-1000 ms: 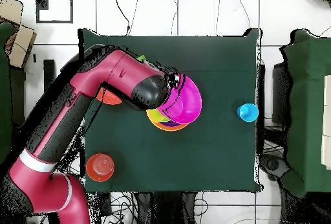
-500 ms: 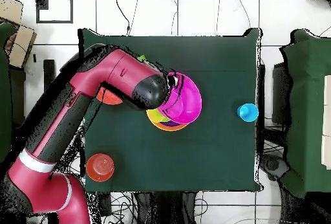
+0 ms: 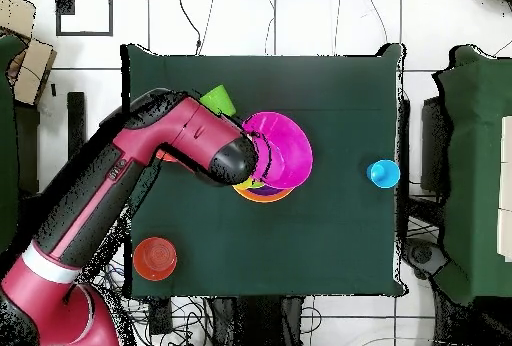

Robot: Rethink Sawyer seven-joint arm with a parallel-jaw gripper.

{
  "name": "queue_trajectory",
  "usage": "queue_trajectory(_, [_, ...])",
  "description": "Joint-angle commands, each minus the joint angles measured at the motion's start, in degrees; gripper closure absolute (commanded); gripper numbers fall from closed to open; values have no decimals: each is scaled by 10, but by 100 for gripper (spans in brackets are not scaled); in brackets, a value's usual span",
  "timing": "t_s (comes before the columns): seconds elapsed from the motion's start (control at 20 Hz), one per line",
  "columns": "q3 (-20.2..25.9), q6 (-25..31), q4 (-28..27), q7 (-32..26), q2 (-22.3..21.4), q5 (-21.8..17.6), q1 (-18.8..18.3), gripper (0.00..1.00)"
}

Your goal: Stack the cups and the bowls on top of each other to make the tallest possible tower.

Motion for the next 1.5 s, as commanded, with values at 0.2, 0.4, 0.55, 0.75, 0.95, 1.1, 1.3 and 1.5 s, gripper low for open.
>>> queue_trajectory(0.2, [125,40,-30,135,-2,-13,5,0])
queue_trajectory(0.4, [113,14,-42,130,0,-8,-5,0])
queue_trajectory(0.55, [98,-2,-42,131,5,-6,-10,0])
queue_trajectory(0.75, [88,-5,-43,129,8,-5,-14,0])
queue_trajectory(0.95, [71,-6,-50,123,11,-1,-16,100])
queue_trajectory(1.1, [69,-12,-59,119,9,0,-18,100])
queue_trajectory(1.3, [67,-24,-62,118,7,0,-24,100])
queue_trajectory(1.5, [54,-32,-66,118,10,3,-32,100])
